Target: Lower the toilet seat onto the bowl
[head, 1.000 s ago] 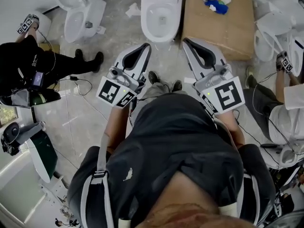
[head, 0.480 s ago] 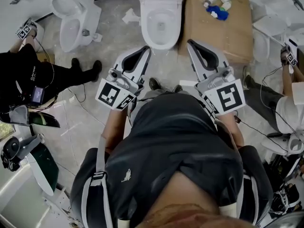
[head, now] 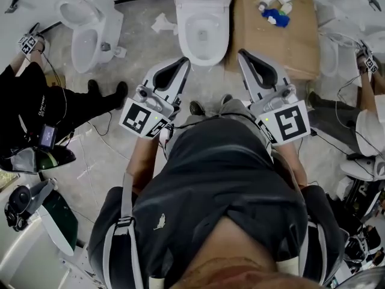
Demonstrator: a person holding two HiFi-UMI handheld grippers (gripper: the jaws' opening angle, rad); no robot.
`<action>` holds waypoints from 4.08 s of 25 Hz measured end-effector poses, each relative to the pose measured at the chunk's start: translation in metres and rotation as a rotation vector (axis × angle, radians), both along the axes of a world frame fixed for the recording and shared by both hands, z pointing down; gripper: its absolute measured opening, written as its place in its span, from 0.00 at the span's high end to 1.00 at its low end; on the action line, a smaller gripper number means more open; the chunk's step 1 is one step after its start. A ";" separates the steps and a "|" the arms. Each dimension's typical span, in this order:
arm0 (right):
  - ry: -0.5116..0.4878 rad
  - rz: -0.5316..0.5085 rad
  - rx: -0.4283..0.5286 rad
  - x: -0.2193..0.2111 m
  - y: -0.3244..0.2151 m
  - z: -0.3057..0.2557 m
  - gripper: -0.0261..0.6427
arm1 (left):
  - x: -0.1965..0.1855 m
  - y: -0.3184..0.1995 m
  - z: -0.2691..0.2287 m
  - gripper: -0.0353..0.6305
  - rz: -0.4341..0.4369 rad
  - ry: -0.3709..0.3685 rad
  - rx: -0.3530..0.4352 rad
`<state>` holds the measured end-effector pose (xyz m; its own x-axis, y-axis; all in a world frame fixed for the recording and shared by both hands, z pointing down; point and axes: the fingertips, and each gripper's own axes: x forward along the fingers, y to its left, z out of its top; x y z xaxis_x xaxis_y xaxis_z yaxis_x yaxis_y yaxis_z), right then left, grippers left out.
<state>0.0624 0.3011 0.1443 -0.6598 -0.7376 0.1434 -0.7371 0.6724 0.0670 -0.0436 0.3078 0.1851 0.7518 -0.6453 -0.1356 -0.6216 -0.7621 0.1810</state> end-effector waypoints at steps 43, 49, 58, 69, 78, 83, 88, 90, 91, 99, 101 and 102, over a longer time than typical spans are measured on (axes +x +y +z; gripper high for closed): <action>-0.036 -0.082 -0.011 0.021 -0.145 0.004 0.95 | 0.040 -0.139 -0.002 0.94 -0.052 -0.009 -0.020; -0.022 -0.029 -0.003 -0.006 -0.149 0.003 0.95 | 0.016 -0.150 -0.007 0.94 0.014 -0.010 0.005; -0.010 0.044 0.020 -0.027 -0.161 -0.004 0.95 | -0.010 -0.163 -0.005 0.94 0.070 0.007 0.005; 0.004 0.013 -0.023 -0.023 -0.181 0.011 0.95 | -0.003 -0.178 0.008 0.94 0.052 -0.001 -0.030; -0.016 -0.068 -0.019 -0.006 -0.214 0.010 0.95 | 0.017 -0.202 0.001 0.94 -0.021 -0.007 -0.043; -0.033 -0.105 -0.026 0.006 -0.242 0.015 0.95 | 0.034 -0.225 0.009 0.94 -0.046 -0.016 -0.087; -0.040 -0.137 -0.038 0.016 -0.266 0.019 0.95 | 0.045 -0.245 0.009 0.94 -0.079 -0.022 -0.091; -0.040 -0.150 -0.041 0.020 -0.275 0.020 0.95 | 0.050 -0.254 0.009 0.94 -0.091 -0.028 -0.087; -0.042 -0.155 -0.039 0.022 -0.279 0.020 0.95 | 0.053 -0.258 0.009 0.94 -0.096 -0.031 -0.086; -0.036 -0.182 -0.065 0.048 -0.309 0.029 0.95 | 0.083 -0.287 0.011 0.94 -0.108 -0.049 -0.081; -0.049 -0.183 -0.062 0.053 -0.316 0.029 0.95 | 0.089 -0.292 0.010 0.94 -0.107 -0.053 -0.081; -0.058 -0.182 -0.058 0.055 -0.319 0.029 0.95 | 0.092 -0.294 0.009 0.94 -0.108 -0.055 -0.080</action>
